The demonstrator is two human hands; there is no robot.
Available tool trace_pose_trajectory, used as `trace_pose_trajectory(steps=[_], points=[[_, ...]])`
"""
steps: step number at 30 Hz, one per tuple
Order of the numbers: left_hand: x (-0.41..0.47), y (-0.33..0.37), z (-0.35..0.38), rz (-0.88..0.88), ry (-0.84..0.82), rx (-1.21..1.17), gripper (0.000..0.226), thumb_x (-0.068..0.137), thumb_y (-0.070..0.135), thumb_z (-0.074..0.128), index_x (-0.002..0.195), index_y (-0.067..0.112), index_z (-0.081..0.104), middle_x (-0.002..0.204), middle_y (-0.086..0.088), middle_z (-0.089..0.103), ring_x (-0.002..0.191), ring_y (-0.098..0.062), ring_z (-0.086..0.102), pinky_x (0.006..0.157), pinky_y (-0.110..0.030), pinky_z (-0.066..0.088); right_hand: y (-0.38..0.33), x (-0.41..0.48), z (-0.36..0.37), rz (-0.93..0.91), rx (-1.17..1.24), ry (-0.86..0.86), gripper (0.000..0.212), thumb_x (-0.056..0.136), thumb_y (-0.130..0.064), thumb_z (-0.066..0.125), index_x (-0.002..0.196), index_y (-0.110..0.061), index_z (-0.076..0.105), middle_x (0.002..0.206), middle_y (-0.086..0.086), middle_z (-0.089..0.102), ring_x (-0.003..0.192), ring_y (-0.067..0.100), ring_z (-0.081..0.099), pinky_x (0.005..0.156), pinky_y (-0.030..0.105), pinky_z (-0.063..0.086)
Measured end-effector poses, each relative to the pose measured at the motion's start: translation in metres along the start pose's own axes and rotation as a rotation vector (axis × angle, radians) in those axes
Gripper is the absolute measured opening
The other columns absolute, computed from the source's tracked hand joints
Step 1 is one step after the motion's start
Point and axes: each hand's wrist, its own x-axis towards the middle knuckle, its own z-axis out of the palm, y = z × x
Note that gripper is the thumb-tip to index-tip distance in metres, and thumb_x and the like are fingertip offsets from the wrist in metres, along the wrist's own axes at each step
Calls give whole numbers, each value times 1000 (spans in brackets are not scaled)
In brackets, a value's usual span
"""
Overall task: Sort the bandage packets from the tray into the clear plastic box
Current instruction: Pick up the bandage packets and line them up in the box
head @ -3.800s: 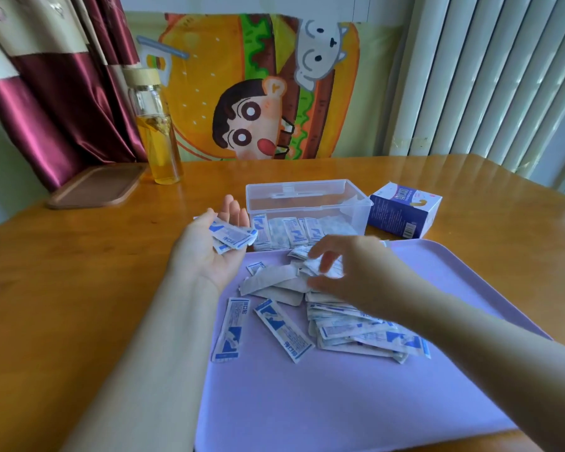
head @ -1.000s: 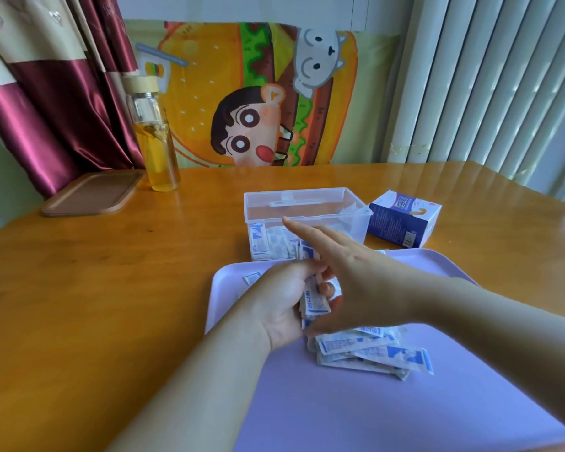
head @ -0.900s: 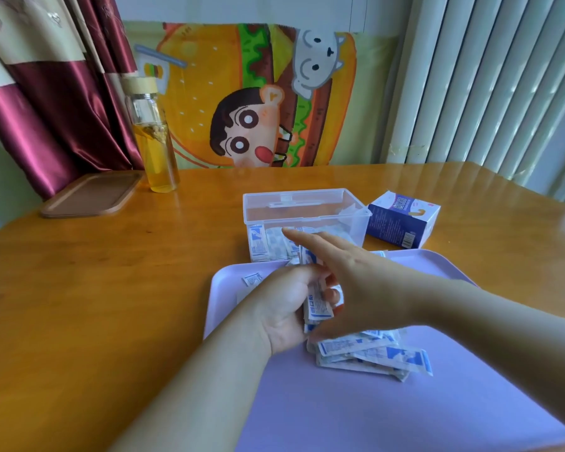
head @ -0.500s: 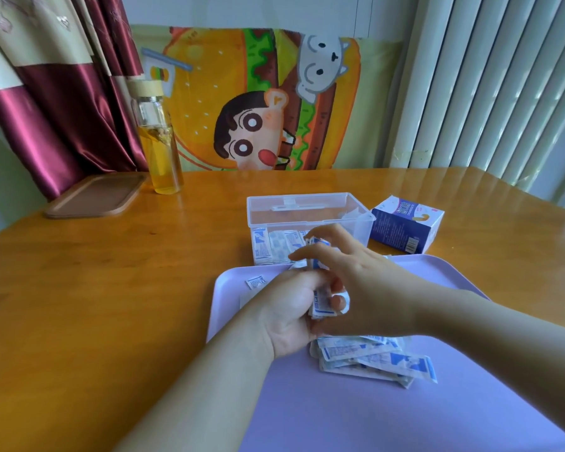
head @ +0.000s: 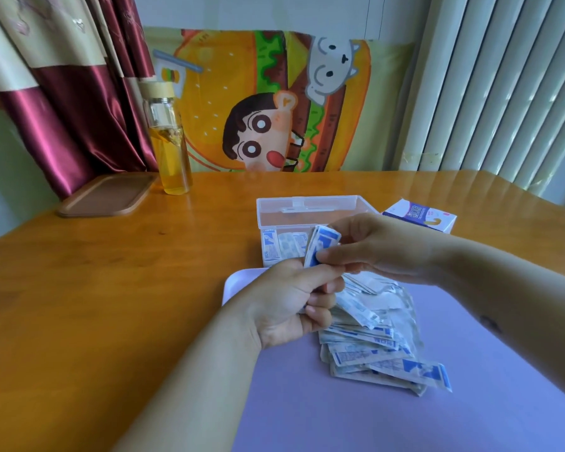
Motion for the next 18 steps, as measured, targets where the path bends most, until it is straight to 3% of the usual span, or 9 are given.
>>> trace_pose_trajectory(steps=[2,6,9,11,13,16,18], points=[[-1,2,-1,28,11,-4,22,94,12,52,80,15,68,58,4,39,48,-4,25,42,-12,24,-6,3,4,-60,8,35,9,89,-7,58,86,-7,67,72,9,63,67,15,56,63,19,41],[-2,6,-5,126,151,120,19,94,22,53,92,15,71,69,4,53,56,-6,48,50,-18,45,-15,9,4,-79,-193,229,9,88,-19,63,81,-16,68,72,4,66,64,12,55,61,22,43],[0,10,-10,220,246,298,19,97,30,47,97,20,63,77,6,62,69,-7,64,59,-19,52,-23,15,0,-87,-383,366,14,89,-28,61,81,-18,66,55,-9,55,51,9,41,52,24,33],[1,16,-11,273,294,391,22,100,27,40,93,21,61,75,7,65,63,-2,63,58,-16,50,-29,19,-5,-123,-395,413,17,90,-27,59,76,-17,63,47,-12,47,48,7,38,49,20,32],[4,24,-10,336,342,448,26,102,22,36,92,21,60,71,8,64,55,0,58,54,-15,47,-33,25,-8,-160,-276,412,16,91,-23,59,79,-12,63,49,-11,49,48,6,41,52,16,35],[14,37,-11,431,401,535,28,103,20,34,90,23,59,67,10,61,51,1,53,53,-14,46,-36,36,-11,-157,65,376,10,88,-17,62,81,-11,66,55,-3,53,52,9,44,58,23,39],[21,45,-13,454,419,577,29,103,21,34,88,24,59,66,11,61,51,1,53,53,-14,45,-34,43,-13,-178,114,396,11,88,-12,61,80,-13,67,56,-3,52,52,8,44,58,23,39]])
